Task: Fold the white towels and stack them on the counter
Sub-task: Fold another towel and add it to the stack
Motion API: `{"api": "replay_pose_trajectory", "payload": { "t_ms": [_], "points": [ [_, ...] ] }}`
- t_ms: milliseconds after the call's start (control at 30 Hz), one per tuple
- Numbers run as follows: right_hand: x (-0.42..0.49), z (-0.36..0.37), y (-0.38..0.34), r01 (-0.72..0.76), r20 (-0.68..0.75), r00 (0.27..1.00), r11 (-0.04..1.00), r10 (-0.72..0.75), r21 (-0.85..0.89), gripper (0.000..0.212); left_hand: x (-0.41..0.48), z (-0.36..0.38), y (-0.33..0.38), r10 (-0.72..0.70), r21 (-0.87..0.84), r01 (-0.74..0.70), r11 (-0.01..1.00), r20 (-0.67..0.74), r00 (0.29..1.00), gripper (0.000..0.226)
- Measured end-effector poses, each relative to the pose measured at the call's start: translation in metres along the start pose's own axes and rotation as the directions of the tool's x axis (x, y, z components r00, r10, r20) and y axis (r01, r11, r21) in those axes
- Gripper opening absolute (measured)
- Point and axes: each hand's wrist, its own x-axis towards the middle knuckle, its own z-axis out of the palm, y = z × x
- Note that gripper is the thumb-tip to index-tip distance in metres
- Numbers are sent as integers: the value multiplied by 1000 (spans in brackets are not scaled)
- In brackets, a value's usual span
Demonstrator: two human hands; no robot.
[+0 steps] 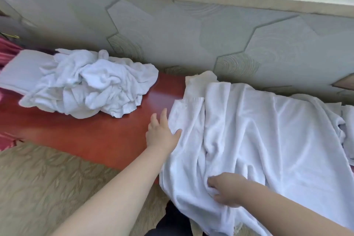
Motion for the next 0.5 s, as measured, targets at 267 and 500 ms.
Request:
{"api": "replay_pose_trajectory", "payload": {
  "t_ms": [267,500],
  "points": [
    [22,-53,-10,-54,-592,776,957,219,283,31,-1,21,-11,24,37,-33,999,221,975,17],
    [62,-96,-22,-161,-597,749,952,289,259,86,-85,6,-136,-332,144,311,940,158,930,12]
  ]
}}
